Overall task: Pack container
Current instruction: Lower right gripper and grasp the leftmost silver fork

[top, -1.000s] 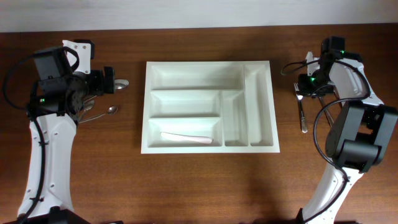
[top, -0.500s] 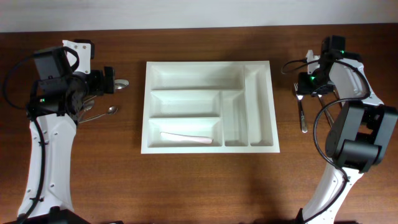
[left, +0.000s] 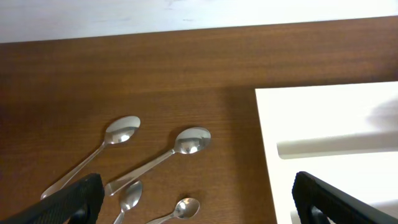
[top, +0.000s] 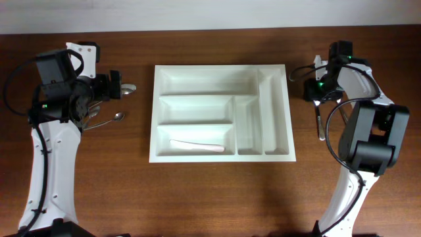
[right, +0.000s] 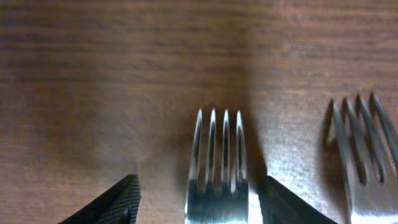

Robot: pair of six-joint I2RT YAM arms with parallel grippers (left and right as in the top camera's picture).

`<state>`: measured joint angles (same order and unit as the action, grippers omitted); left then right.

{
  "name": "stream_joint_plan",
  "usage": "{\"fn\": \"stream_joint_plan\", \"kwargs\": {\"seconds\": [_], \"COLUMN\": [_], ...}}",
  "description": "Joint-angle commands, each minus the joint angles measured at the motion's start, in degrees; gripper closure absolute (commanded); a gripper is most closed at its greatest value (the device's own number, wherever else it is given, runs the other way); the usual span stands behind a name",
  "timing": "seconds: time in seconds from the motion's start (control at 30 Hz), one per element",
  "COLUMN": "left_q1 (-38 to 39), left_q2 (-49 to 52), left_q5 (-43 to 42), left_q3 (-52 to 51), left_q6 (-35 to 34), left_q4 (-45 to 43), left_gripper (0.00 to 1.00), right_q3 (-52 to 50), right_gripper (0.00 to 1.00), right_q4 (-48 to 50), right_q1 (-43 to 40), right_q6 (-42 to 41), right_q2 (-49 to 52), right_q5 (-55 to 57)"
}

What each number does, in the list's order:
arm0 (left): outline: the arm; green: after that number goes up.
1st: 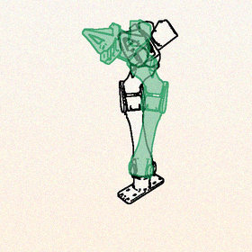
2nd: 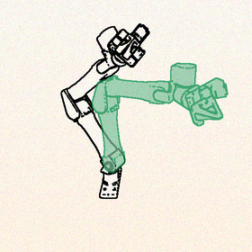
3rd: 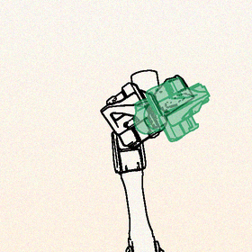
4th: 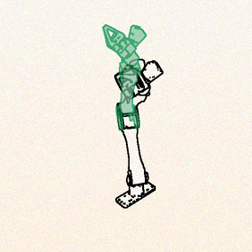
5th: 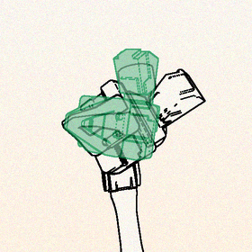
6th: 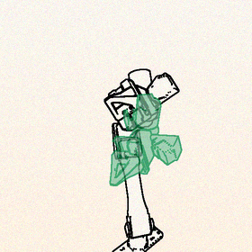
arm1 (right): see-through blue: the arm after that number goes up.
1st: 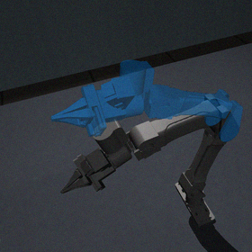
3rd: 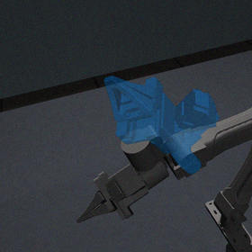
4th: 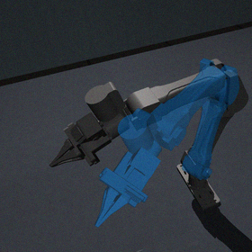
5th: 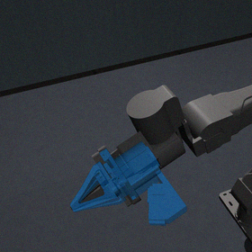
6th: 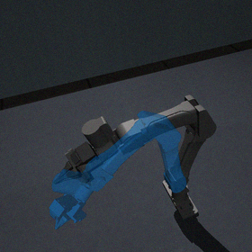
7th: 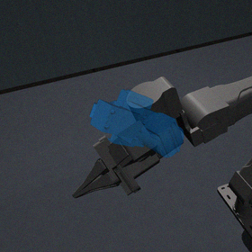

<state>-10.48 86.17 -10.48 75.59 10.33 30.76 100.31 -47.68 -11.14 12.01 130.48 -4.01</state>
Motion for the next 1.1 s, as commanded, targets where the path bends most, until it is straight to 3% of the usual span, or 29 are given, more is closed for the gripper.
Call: {"fn": "stream_joint_plan", "kwargs": {"seconds": [0.0,0.33,0.6,1.07], "left_q1": [-0.17,-0.17,-0.17,-0.17], "left_q2": [0.61,0.61,0.61,0.61], "left_q5": [0.39,0.39,0.39,0.39], "left_q3": [1.27,1.27,1.27,1.27], "left_q6": [0.92,0.92,0.92,0.92], "left_q4": [0.13,0.13,0.13,0.13], "left_gripper": [0.01,0.01,0.01,0.01], "right_q3": [0.85,0.85,0.85,0.85], "right_gripper": [0.39,0.48,0.62,0.72], "right_q4": [0.76,1.05,0.50,-0.72], "right_q1": [0.13,0.13,0.13,0.15], "right_q6": [-0.46,-0.48,-1.57,-1.55], "right_q2": [1.07,1.16,1.16,1.16], "right_q5": [0.17,2.82,3.48,4.72]}}
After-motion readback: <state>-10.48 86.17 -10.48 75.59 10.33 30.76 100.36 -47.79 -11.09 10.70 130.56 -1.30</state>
